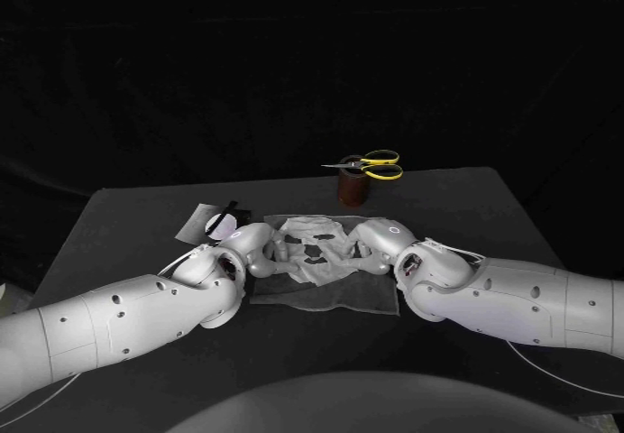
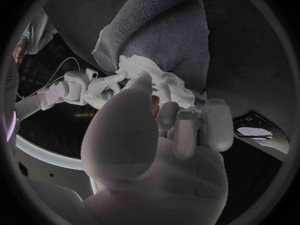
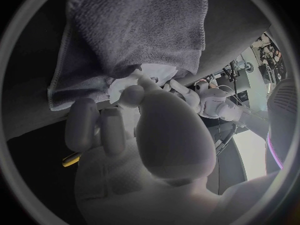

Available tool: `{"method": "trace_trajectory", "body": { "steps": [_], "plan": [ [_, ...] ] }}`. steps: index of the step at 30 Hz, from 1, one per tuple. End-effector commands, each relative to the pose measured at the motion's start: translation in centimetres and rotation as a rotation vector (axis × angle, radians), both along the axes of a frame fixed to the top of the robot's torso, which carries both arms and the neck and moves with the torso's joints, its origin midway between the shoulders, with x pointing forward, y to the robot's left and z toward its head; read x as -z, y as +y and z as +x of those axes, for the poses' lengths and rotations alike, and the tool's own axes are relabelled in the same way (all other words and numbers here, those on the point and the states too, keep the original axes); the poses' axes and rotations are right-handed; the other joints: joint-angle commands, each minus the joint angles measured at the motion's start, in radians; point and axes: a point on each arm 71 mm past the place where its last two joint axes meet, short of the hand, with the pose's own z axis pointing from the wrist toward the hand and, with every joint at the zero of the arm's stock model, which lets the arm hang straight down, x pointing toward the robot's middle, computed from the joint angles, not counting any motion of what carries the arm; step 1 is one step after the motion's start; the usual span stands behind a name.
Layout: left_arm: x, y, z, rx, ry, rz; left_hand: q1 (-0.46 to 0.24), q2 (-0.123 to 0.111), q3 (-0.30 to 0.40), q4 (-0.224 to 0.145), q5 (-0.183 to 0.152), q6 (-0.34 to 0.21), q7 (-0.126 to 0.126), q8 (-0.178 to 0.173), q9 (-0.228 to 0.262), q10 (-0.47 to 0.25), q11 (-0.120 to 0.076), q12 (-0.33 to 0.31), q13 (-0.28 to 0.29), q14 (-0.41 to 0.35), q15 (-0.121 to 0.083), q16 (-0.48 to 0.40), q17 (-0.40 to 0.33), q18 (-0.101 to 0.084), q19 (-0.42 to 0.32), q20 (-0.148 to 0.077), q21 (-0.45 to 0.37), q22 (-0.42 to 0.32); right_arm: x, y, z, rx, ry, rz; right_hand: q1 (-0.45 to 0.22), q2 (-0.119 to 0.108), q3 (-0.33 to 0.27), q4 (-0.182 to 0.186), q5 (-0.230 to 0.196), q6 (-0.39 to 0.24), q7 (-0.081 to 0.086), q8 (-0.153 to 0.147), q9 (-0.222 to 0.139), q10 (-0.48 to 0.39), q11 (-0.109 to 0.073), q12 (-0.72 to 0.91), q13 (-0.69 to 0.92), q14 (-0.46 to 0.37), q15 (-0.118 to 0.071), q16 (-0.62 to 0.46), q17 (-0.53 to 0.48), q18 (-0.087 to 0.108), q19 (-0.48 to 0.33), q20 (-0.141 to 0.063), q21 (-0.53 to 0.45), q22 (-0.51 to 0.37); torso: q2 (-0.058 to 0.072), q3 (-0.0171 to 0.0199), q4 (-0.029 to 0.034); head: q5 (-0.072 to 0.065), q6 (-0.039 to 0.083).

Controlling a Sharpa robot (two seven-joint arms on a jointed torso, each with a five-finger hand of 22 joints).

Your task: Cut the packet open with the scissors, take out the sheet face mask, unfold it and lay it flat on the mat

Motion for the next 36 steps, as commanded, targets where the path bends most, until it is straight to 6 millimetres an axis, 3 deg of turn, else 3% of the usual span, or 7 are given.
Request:
{"method": "trace_trajectory", "body": {
  "steps": [1, 18, 36],
  "plan": [
    [0.2, -0.3, -0.1, 0.022, 0.005, 0.057, 0.013, 0.01, -0.027, 0.0, -0.003, -0.011, 0.0, 0.016, 0.013, 0.009, -0.001, 0.008, 0.012, 0.084, -0.003, 0.007, 0.191, -0.01, 0.003, -0.004, 0.007, 0.003, 0.2, -0.1, 0.0, 0.0, -0.006, -0.035, -0.005, -0.007, -0.007, -0.002, -0.002, -0.01, 0.0, -0.007, 0.001, 0.049, -0.005, 0.481, 0.544, 0.086, -0.01, 0.007, 0.119, -0.02, 0.001, 0.008, 0.002, -0.001, 0.0, -0.0002, 0.0013, -0.002, 0.0],
    [0.8, -0.4, 0.3, 0.033, 0.014, 0.154, 0.053, 0.027, -0.065, -0.002, -0.003, -0.02, -0.007, 0.055, 0.042, 0.032, -0.007, 0.038, 0.062, 0.087, -0.007, 0.009, 0.2, -0.011, 0.005, -0.007, 0.012, 0.01, 0.9, -0.5, -0.2, -0.009, -0.001, -0.072, 0.003, -0.019, -0.014, -0.013, -0.002, -0.019, 0.003, -0.013, 0.001, 0.046, -0.002, 0.48, 0.547, 0.085, -0.007, 0.011, 0.124, -0.018, -0.008, 0.011, -0.004, -0.005, 0.0, 0.0009, -0.0014, 0.002, 0.0],
    [1.6, 0.5, 0.1, 0.078, 0.059, 0.272, 0.091, 0.023, -0.135, -0.002, -0.004, -0.062, 0.004, 0.077, 0.064, 0.004, 0.003, 0.034, 0.042, 0.087, 0.001, 0.01, 0.204, -0.008, -0.009, -0.003, 0.003, -0.002, 1.1, -1.1, -0.2, -0.012, 0.003, -0.112, 0.009, -0.026, -0.017, -0.02, -0.002, -0.026, 0.005, -0.017, 0.001, 0.041, 0.0, 0.471, 0.542, 0.084, -0.006, 0.009, 0.123, -0.016, -0.015, 0.013, -0.01, -0.01, 0.0, -0.0003, 0.0014, -0.005, 0.0]
  ]
}}
